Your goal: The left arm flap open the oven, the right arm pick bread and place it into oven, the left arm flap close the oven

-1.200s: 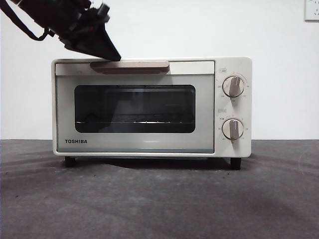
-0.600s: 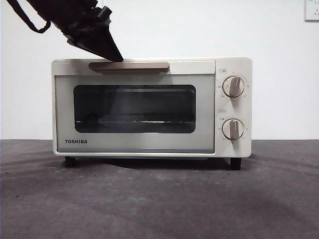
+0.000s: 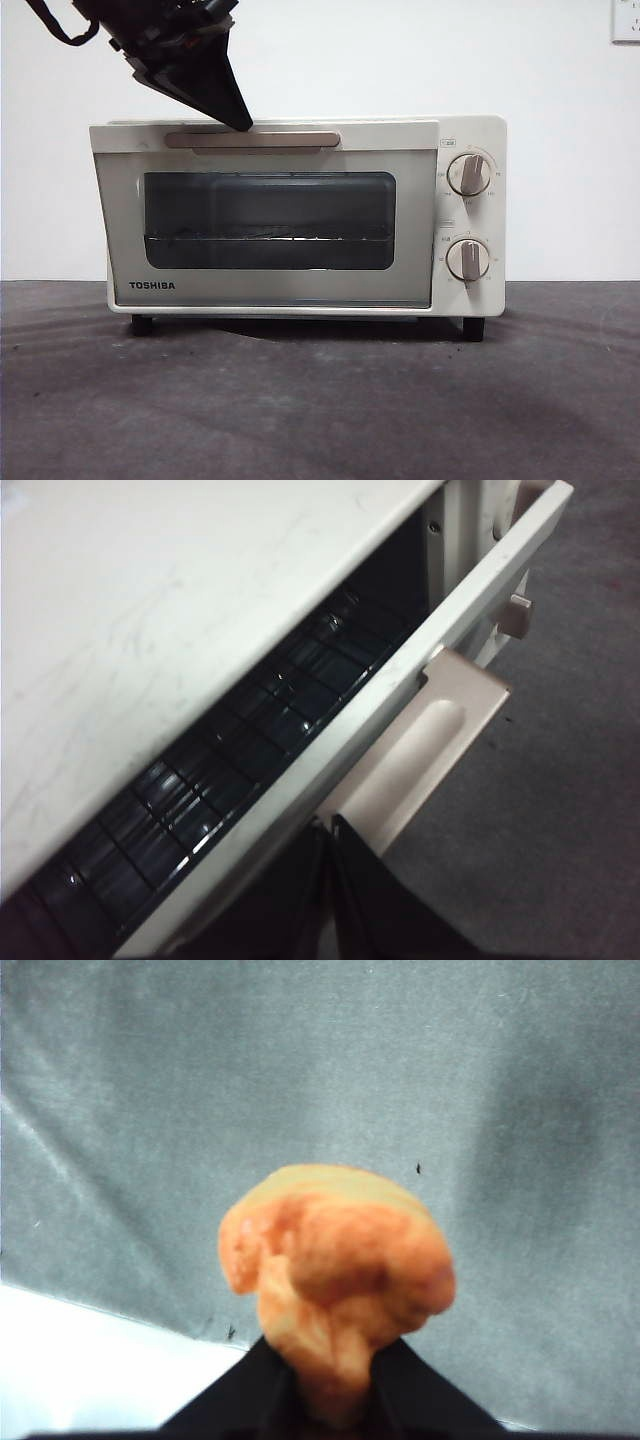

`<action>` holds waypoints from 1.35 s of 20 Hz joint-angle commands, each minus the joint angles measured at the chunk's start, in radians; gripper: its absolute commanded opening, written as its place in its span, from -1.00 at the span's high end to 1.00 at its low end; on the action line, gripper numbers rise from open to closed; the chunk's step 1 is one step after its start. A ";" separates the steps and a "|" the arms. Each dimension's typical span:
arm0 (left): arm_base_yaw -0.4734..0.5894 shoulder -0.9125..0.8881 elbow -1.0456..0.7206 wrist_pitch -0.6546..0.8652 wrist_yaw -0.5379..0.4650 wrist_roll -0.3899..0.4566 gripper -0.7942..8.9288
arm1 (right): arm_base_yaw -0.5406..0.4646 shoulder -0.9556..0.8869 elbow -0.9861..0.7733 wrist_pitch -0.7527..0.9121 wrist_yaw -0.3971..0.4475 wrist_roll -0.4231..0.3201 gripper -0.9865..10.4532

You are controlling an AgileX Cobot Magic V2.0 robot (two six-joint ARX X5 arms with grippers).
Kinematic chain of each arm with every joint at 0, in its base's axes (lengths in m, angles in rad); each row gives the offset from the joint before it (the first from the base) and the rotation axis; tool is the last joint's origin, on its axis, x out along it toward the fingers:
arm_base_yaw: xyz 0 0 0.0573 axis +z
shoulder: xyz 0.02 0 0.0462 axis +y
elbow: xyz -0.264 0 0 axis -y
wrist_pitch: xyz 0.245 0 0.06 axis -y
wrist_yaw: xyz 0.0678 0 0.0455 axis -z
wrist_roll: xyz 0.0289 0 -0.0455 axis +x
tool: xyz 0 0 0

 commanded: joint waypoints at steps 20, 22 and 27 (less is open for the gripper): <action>-0.122 -0.014 -0.125 -0.098 -0.119 -0.251 0.81 | 0.002 0.006 0.019 0.017 -0.002 -0.005 0.81; -0.134 -0.023 -0.155 -0.079 -0.124 -0.270 0.80 | 0.002 0.006 0.019 0.028 -0.002 -0.005 0.81; -0.175 -0.061 -0.185 -0.078 -0.167 -0.306 0.81 | 0.002 0.007 0.019 0.046 -0.003 -0.005 0.81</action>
